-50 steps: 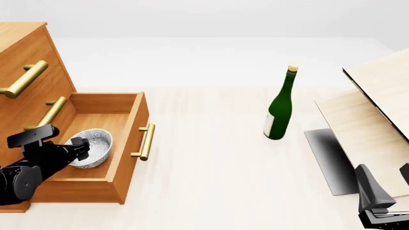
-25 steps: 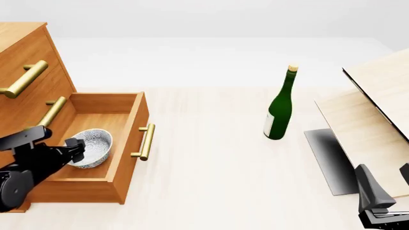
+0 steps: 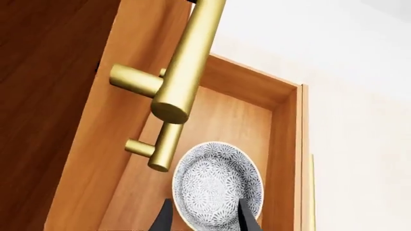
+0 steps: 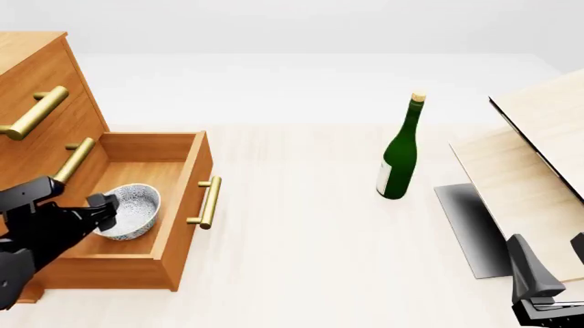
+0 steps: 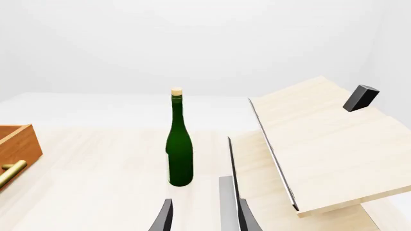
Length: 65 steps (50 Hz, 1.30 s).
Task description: Put the bowl in the bottom drawer of the cabinet and close it.
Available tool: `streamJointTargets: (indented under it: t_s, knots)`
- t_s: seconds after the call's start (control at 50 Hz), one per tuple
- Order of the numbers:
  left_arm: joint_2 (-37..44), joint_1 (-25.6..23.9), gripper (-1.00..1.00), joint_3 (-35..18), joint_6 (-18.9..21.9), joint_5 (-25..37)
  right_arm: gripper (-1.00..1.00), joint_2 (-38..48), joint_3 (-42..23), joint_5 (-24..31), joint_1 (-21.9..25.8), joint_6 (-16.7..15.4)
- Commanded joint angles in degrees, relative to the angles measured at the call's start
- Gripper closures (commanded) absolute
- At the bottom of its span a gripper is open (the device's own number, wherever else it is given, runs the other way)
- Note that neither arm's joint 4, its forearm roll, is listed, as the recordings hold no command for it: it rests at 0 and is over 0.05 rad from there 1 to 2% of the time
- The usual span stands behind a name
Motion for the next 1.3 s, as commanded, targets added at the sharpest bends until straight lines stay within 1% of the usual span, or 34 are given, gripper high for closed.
streamJointTargets:
  t_s: [0.02, 0.14, 0.2, 0.28, 0.4, 0.46, 0.6, 0.72, 0.86, 1.02, 1.3]
  knots:
    - [-3.71, -1.12, -1.0, -0.16, -0.31, 2.68, -1.0, 0.0, 0.0, 0.0, 0.0, 0.0]
    - [-4.96, -2.58, -1.0, -0.49, -0.9, 3.75, -1.0, 0.01, 0.0, -0.01, 0.0, 0.0]
    - [-4.74, -2.35, -1.0, -0.59, -0.84, 3.67, -1.0, -0.01, 0.0, 0.0, -0.01, 0.0]
    - [-5.99, -3.37, -1.0, -0.92, -0.56, 4.62, -1.0, 0.02, 0.0, -0.01, 0.0, 0.01]
    - [-8.53, -3.59, -1.0, -1.68, 0.57, 6.73, -1.0, -0.01, 0.0, 0.01, 0.0, 0.0]
    - [-9.2, -3.99, -1.0, -1.88, 0.42, 7.53, -1.0, 0.0, 0.0, 0.0, 0.01, 0.0]
    - [-11.96, -6.13, -1.0, -2.95, 0.73, 10.21, -1.0, -0.01, 0.0, 0.0, 0.0, 0.02]
    - [-12.76, -6.04, -1.0, -2.89, 1.9, 10.57, -1.0, 0.02, 0.0, -0.01, 0.0, 0.01]
    - [-14.36, -7.31, -1.0, -3.38, 2.61, 11.8, -1.0, -0.03, 0.0, 0.02, 0.0, 0.0]
    - [-15.57, -11.1, -1.0, -3.39, 2.08, 12.75, -1.0, -0.02, 0.0, 0.01, -0.01, 0.01]
    - [-17.36, -15.39, -1.0, -4.47, 2.07, 14.47, -1.0, -0.01, 0.0, 0.0, 0.0, 0.02]
